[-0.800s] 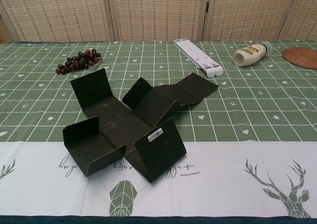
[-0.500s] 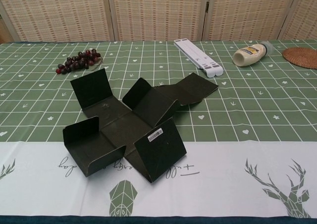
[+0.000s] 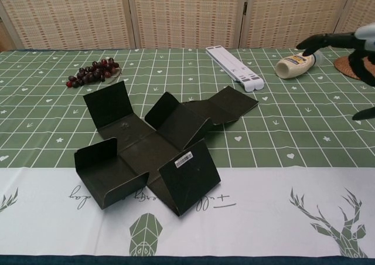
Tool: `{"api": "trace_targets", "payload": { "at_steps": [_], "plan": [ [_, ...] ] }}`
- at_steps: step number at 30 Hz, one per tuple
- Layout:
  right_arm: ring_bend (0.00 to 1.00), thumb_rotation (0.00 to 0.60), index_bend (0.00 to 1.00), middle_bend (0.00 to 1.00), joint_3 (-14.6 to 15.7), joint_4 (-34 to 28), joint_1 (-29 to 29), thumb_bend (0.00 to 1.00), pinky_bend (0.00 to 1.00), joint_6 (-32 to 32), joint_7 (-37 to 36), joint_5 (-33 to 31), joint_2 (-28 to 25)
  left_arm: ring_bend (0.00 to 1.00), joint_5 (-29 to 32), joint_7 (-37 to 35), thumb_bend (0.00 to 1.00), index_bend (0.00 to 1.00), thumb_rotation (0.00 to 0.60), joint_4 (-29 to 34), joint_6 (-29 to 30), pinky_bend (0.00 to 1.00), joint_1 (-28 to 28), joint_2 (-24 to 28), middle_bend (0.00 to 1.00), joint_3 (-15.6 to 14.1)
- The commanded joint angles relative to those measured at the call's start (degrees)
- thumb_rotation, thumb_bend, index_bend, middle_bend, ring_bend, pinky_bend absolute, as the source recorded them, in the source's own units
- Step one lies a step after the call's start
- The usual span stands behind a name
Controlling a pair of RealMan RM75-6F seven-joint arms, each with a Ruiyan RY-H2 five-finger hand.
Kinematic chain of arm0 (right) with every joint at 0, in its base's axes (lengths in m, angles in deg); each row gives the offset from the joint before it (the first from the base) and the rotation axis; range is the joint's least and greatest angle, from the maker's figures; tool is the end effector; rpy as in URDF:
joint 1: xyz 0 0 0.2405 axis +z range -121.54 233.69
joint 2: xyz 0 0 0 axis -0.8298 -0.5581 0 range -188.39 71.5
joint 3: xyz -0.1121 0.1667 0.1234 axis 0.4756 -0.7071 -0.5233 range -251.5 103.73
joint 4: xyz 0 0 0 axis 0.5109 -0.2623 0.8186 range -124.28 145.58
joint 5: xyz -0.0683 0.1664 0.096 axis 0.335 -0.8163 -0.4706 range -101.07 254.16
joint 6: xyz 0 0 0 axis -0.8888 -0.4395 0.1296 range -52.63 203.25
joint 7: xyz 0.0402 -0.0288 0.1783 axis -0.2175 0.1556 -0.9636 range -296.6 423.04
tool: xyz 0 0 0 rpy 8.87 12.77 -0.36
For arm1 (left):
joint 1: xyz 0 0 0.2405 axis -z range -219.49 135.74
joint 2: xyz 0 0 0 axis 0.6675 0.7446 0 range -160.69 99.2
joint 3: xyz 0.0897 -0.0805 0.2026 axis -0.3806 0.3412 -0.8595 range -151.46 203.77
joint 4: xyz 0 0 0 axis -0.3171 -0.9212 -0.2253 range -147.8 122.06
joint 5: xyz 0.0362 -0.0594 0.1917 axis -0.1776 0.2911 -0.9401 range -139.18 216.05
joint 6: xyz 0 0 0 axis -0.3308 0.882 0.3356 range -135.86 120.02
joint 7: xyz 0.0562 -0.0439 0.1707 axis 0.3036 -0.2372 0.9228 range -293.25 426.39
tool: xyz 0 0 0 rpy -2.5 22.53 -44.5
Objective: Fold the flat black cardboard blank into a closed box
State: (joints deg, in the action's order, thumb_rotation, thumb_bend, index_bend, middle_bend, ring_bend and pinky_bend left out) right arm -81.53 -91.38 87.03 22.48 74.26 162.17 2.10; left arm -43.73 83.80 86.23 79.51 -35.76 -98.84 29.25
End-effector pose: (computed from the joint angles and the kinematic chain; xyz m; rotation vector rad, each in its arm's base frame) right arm -0.1607 -0.3145 0.0781 2.0257 -0.7541 0.8323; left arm -0.2642 0.2237 0.1366 -1.3699 -0.8134 -0.8201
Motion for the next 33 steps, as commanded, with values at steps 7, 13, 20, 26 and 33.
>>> {"api": "trace_targets", "payload": {
  "at_steps": [7,13,20,26,33],
  "plan": [
    [0.67,0.600,0.00,0.06,-4.58,9.91,16.77,0.10,0.86,18.19,7.35,-15.07,10.57,0.05,0.08,-0.52,0.10,0.05,0.600,-0.11,0.00,0.27,-0.21,0.39,0.02,0.30],
    [0.70,0.600,0.00,0.06,-3.78,17.17,24.58,0.10,0.87,24.92,11.04,-21.75,15.61,0.05,0.05,-0.93,0.10,0.05,0.600,-0.07,-0.24,0.27,-0.31,0.51,0.02,0.30],
    [0.70,0.600,0.00,0.06,-1.05,23.88,32.09,0.11,0.87,28.61,14.86,-27.70,20.09,0.04,0.14,-1.81,0.10,0.05,0.600,-0.13,-0.17,0.27,-0.65,0.77,0.02,0.31],
    [0.70,0.600,0.00,0.06,0.96,28.10,36.62,0.11,0.87,29.79,15.80,-31.22,23.10,0.04,0.36,-2.12,0.10,0.05,0.600,-0.31,-0.39,0.27,-0.80,0.85,0.02,0.32],
    [0.70,0.600,0.00,0.06,3.34,32.17,40.15,0.11,0.87,30.06,15.87,-33.60,26.37,0.04,0.39,-2.59,0.10,0.05,0.600,-0.65,-0.48,0.27,-0.87,0.90,0.02,0.49]
  ]
}}
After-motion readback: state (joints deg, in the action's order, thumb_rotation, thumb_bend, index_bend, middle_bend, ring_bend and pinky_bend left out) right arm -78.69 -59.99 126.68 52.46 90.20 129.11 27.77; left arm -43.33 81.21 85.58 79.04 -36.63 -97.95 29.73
